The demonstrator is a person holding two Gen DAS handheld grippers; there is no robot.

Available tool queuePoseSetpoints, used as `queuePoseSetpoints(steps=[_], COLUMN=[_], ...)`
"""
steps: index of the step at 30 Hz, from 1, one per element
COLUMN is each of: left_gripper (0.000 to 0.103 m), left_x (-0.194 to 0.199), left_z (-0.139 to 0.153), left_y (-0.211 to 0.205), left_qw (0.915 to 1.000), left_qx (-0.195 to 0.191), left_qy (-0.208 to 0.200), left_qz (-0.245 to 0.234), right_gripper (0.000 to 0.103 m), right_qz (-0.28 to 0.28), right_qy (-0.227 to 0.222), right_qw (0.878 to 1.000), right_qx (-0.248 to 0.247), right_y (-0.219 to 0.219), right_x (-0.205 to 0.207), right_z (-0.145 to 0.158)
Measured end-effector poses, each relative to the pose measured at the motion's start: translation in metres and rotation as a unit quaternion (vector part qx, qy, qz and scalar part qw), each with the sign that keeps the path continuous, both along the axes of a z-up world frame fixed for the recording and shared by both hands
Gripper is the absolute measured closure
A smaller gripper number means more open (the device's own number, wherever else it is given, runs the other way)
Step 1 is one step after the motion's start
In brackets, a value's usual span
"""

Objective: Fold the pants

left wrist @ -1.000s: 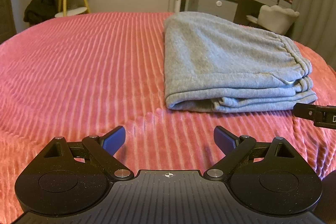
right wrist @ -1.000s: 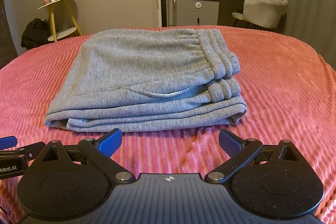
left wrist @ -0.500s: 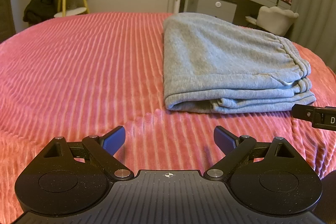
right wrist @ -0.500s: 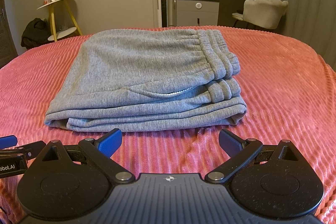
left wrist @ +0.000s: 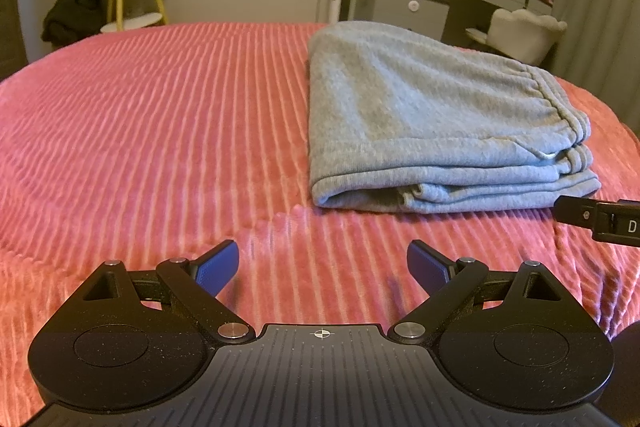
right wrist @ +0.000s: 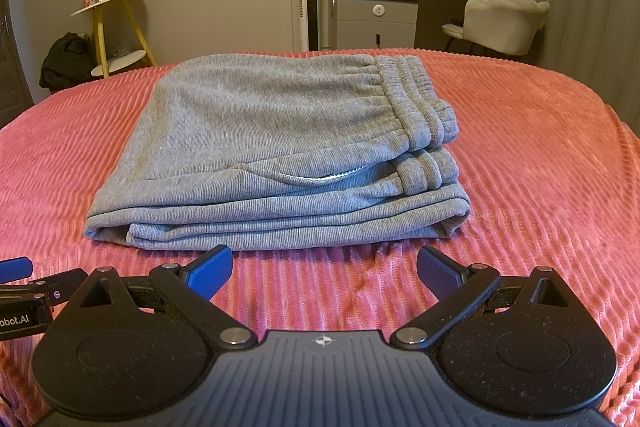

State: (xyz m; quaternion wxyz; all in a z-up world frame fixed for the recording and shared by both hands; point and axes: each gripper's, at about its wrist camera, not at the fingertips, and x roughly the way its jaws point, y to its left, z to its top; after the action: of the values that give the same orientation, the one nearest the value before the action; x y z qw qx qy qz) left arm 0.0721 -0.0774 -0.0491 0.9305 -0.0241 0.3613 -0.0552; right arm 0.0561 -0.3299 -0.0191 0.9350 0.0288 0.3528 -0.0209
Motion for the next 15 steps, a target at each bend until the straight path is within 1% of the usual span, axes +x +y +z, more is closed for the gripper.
queuePoseSetpoints(steps=[15], left_gripper=[0.008], left_x=[-0.0013], left_z=[0.0008], left_y=[-0.0013], left_qw=[0.9999], left_qx=[-0.004], left_qy=[-0.009], left_qz=[-0.003], right_gripper=[0.004], right_qz=[0.000], right_qy=[0.000], right_qw=[1.000], right_qx=[0.000], right_y=[-0.0012], right_x=[0.0008], right_z=[-0.0007])
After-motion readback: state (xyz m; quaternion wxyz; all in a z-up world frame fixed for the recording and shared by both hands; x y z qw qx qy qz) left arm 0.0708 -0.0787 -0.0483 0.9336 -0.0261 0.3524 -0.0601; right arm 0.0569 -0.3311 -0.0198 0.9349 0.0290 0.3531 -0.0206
